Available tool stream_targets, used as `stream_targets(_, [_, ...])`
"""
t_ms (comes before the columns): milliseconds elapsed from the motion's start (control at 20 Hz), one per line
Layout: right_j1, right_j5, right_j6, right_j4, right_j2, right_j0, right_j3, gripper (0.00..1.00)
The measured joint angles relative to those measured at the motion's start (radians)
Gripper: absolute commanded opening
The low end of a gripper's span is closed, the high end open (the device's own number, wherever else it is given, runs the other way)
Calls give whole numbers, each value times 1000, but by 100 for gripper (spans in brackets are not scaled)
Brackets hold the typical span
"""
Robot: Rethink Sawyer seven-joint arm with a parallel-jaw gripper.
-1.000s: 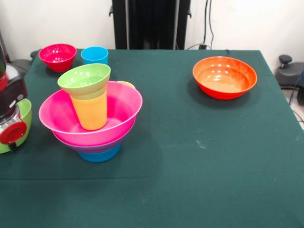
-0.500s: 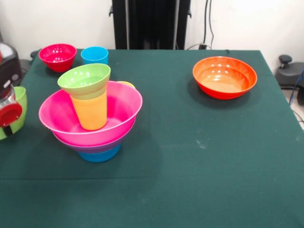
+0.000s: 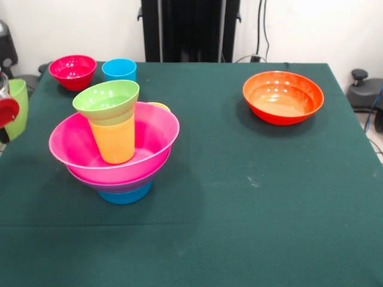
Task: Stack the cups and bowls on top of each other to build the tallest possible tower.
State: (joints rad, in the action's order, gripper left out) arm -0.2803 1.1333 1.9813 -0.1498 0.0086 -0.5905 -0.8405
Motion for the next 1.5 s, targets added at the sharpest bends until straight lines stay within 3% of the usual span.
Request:
stream_targets(400, [-111, 106, 0, -1, 0, 0, -58, 0])
stream_targets(900, [-243, 277, 0, -1, 0, 13, -66, 0])
stream_targets(1500, [-335, 231, 0, -1, 5, 102, -78, 0])
